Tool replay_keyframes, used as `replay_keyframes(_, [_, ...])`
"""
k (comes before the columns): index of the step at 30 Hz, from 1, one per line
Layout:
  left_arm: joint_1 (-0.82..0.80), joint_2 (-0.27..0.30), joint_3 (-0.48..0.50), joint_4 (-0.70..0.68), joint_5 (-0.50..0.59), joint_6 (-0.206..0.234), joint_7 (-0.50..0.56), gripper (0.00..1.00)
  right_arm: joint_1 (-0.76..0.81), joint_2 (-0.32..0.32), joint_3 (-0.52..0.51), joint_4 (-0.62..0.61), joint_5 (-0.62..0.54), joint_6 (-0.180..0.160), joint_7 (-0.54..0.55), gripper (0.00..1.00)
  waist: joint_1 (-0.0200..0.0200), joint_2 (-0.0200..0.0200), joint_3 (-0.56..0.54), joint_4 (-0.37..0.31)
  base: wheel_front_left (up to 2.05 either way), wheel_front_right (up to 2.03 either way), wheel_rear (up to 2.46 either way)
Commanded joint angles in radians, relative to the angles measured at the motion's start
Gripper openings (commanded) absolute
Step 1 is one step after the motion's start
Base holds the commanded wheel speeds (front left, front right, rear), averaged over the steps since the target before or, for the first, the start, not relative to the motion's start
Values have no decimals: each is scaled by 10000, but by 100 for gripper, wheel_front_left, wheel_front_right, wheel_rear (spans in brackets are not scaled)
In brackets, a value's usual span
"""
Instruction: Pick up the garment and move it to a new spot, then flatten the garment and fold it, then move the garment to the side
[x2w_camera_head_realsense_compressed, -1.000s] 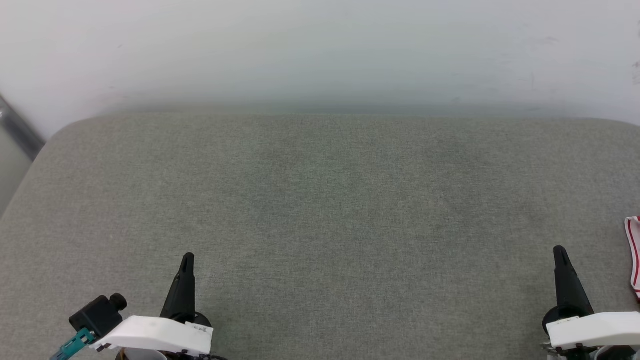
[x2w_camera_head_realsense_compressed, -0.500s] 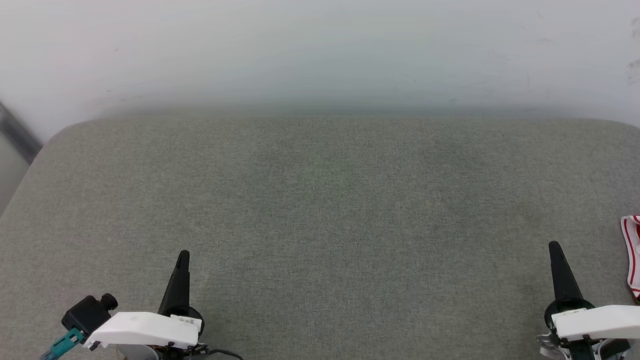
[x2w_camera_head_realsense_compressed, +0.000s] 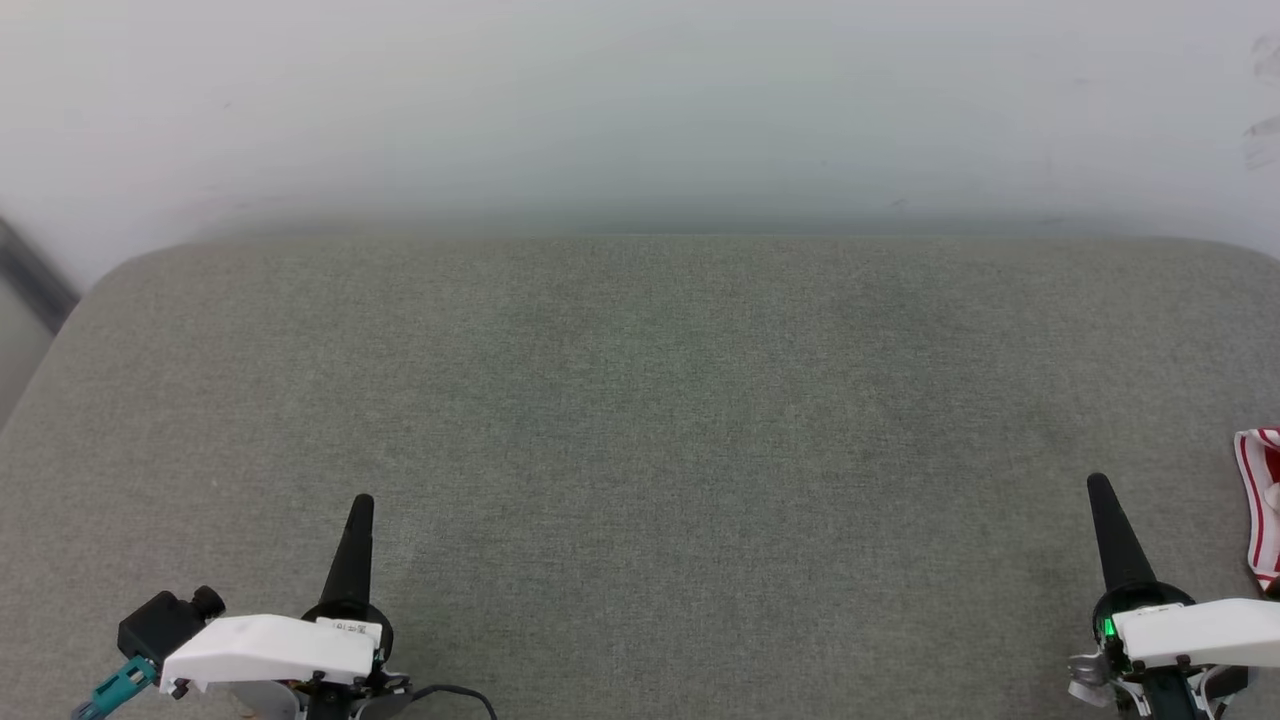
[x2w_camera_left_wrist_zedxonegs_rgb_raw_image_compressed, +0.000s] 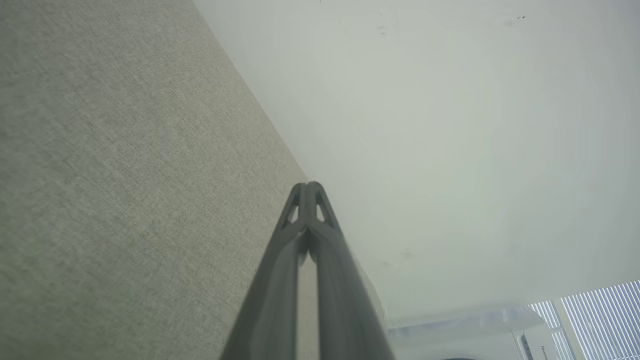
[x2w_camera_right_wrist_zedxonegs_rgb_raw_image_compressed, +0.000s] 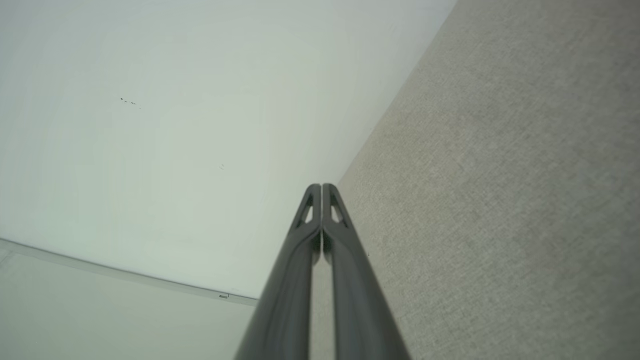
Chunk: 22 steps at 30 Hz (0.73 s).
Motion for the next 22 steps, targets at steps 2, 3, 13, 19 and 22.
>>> replay_keyframes(2, [-234, 32, 88, -12, -388, -29, 96, 0, -210, 22, 7, -3, 395, -2, 113, 0, 0, 0, -10, -14, 0, 0, 0])
replay_keyframes(3, [-246, 31, 101, -3, -485, -30, 128, 0, -227, 24, 7, 11, 490, -2, 138, 0, 0, 0, -13, -19, 0, 0, 0])
replay_keyframes(13, [-323, 17, 202, 82, -1323, -33, 350, 0, -349, 42, 18, 141, 1325, -2, 345, 0, 0, 0, -43, -65, 0, 0, 0])
replay_keyframes(19, [-379, 6, 278, 138, -1842, -35, 498, 0, -415, 51, 22, 219, 1844, -2, 477, 0, 0, 0, -63, -96, 0, 0, 0])
replay_keyframes(22, [-412, 0, 317, 166, -2097, -36, 567, 0, -462, 56, 25, 257, 2097, -2, 534, 0, 0, 0, -73, -112, 0, 0, 0])
